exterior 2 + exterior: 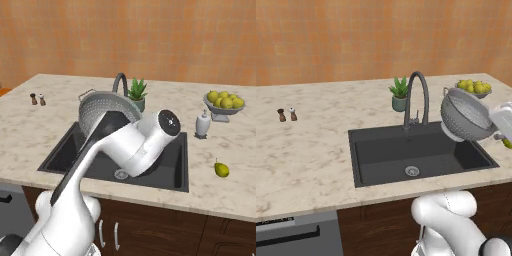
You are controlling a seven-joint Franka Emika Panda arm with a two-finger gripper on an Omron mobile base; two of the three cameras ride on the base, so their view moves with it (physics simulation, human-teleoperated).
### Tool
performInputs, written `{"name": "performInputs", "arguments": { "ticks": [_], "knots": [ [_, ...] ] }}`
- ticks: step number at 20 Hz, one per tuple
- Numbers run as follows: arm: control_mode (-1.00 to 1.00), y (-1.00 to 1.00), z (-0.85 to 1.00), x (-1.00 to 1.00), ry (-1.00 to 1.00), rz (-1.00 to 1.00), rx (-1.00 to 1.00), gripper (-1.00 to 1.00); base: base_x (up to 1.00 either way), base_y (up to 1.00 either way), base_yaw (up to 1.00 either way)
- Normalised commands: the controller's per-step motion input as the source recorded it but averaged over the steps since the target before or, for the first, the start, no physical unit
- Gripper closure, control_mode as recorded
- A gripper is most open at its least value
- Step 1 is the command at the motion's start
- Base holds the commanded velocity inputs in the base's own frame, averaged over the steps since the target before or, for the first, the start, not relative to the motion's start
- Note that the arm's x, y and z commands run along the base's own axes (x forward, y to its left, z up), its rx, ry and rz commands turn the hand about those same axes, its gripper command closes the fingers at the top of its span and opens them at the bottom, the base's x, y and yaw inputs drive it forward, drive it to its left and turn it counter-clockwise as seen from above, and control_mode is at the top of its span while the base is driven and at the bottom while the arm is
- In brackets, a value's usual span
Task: Put the colander in the sink, put the pear in the colander, and turn on the sink faucet and pour water over the colander.
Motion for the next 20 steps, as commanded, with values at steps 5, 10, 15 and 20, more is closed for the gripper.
{"name": "performInputs", "arguments": {
  "ticks": [5, 10, 15, 20],
  "knots": [
    [-1.00, -1.00, -0.01, 0.69, 0.02, 0.21, 0.18, 1.00, 0.00, 0.00, 0.00],
    [-1.00, -1.00, -0.21, 0.81, 0.07, 0.20, 0.11, 1.00, 0.00, 0.00, 0.00],
    [-1.00, -0.46, -0.69, 0.73, 0.19, 0.01, -0.07, 1.00, 0.00, 0.00, 0.00],
    [-1.00, -0.06, -0.83, 0.30, 0.11, 0.04, -0.21, 1.00, 0.00, 0.00, 0.00]
  ]
}}
